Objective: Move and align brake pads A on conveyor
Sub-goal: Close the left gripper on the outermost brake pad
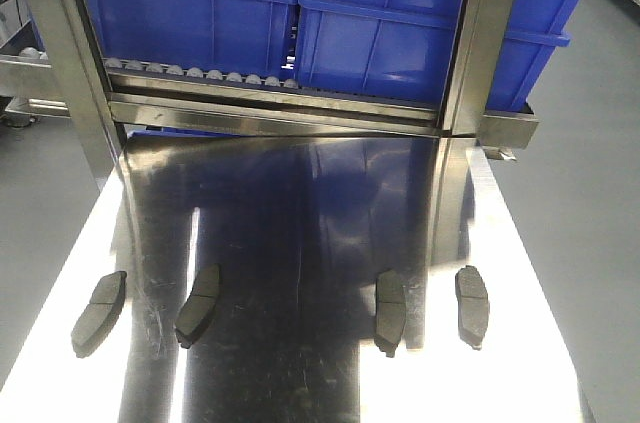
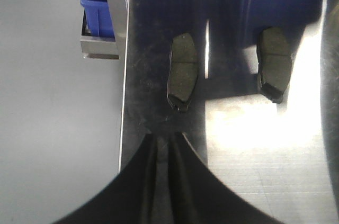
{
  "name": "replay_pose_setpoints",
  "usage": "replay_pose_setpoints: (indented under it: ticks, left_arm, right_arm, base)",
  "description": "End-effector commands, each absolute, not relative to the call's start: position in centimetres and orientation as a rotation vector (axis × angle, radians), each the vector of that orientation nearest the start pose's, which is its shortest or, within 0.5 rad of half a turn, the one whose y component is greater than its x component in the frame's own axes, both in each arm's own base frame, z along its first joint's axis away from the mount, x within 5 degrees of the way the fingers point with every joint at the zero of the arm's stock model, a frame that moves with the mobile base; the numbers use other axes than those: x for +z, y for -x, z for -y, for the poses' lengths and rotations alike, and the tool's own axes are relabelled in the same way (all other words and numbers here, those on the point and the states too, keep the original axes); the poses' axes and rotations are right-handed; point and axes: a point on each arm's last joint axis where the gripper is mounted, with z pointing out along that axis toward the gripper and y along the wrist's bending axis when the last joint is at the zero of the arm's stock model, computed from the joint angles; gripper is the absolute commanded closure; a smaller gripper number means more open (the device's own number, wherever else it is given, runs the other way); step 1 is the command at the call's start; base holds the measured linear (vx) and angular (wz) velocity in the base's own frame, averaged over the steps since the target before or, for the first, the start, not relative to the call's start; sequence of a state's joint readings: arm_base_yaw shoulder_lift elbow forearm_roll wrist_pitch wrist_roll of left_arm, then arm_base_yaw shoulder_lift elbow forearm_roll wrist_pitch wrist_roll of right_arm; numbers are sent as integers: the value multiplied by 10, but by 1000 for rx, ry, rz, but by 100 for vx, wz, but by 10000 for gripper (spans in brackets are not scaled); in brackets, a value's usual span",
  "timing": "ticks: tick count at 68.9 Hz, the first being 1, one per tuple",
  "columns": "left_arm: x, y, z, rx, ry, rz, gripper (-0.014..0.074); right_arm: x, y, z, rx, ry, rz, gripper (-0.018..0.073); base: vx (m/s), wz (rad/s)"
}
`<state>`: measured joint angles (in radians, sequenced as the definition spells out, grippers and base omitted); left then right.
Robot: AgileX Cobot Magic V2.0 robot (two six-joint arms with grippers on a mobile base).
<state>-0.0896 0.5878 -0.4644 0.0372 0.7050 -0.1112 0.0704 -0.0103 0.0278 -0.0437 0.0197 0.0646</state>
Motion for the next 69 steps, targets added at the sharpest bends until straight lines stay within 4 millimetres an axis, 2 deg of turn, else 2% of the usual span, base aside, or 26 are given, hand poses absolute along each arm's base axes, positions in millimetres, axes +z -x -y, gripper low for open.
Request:
replay_pose_setpoints:
  ticks: [1,16,25,44,69]
  left_arm:
    - [278,-115,9,-75,10,-2257,396]
    - [280,-129,10,-58,-26,-2336,115]
    - [286,-143,12,-50,-66,-2376,24]
    - [292,-197,24,-111,-156,-2504,21]
    - [262,-274,30,-96,-179,-2691,21]
  right_arm:
    - [205,-56,-4,66,47,-1449,571]
    - [205,-56,-4,66,47,-1449,571]
    - [205,-56,-4,66,47,-1449,571]
    - [205,-56,-4,66,47,-1449,571]
    - [205,-56,-4,66,47,-1449,571]
  base:
    - [0,0]
    - [0,0]
    - [0,0]
    - [0,0]
    - [0,0]
